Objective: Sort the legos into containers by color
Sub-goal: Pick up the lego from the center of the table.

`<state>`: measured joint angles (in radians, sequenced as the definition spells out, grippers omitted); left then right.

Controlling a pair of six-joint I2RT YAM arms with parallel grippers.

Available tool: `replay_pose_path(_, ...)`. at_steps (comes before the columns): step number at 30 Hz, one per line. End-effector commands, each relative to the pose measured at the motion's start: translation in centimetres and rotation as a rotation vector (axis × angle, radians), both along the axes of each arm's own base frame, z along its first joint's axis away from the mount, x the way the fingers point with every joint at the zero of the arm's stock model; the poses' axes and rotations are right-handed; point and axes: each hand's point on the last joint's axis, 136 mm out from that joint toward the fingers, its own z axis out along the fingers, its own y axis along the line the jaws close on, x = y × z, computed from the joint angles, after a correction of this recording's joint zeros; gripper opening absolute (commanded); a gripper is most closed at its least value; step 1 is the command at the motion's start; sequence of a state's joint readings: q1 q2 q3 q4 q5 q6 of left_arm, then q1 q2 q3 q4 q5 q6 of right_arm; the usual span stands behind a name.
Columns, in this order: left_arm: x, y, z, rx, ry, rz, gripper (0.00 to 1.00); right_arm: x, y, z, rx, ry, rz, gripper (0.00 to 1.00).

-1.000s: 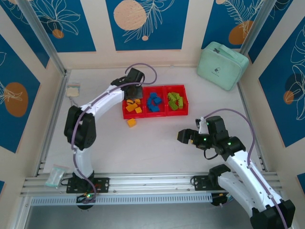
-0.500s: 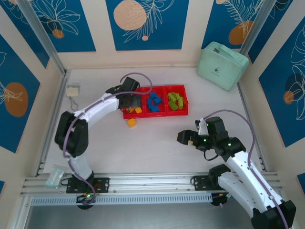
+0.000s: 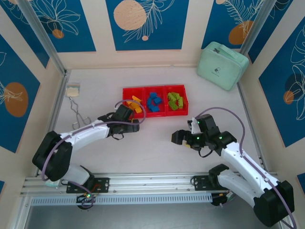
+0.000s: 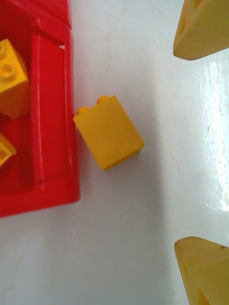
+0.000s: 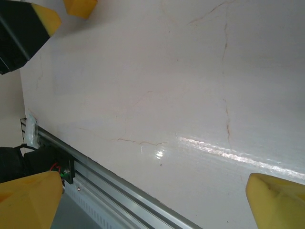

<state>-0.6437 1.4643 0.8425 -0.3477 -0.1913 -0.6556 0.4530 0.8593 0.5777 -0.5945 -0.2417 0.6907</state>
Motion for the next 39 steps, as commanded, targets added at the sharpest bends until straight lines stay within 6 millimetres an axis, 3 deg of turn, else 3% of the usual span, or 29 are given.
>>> replay_pose_path(1,1.2,-1.8,-0.4,-0.045,-0.003,-0.001,0.97,0.5,1.0,1.4,0.014,-0.030,0.014,0.99)
replay_pose_path(4,2.1,-2.3,-1.3,-0.035,0.005,0.013,0.98,0.3,1.3,1.3,0.000,-0.028,0.032,0.99)
replay_pose_path(14,4.4,-3.0,-4.0,0.001,0.041,0.103,0.87,-0.3,1.2,1.6,-0.023,-0.040,0.049,0.99)
replay_pose_path(19,5.0,-2.5,-3.9,0.037,0.018,0.115,0.72,-0.3,1.1,1.5,-0.030,-0.041,0.048,0.99)
replay_pose_path(30,5.1,-1.0,-1.5,0.072,-0.075,0.106,0.47,-0.2,1.0,1.0,-0.039,-0.031,0.036,0.99)
replay_pose_path(36,4.7,-0.8,1.1,0.028,-0.128,0.102,0.43,-0.2,1.0,1.2,-0.034,-0.031,0.037,0.99)
replay_pose_path(39,4.7,-0.7,3.4,0.019,-0.165,0.091,0.43,-0.3,1.0,1.2,-0.035,-0.032,0.036,0.99)
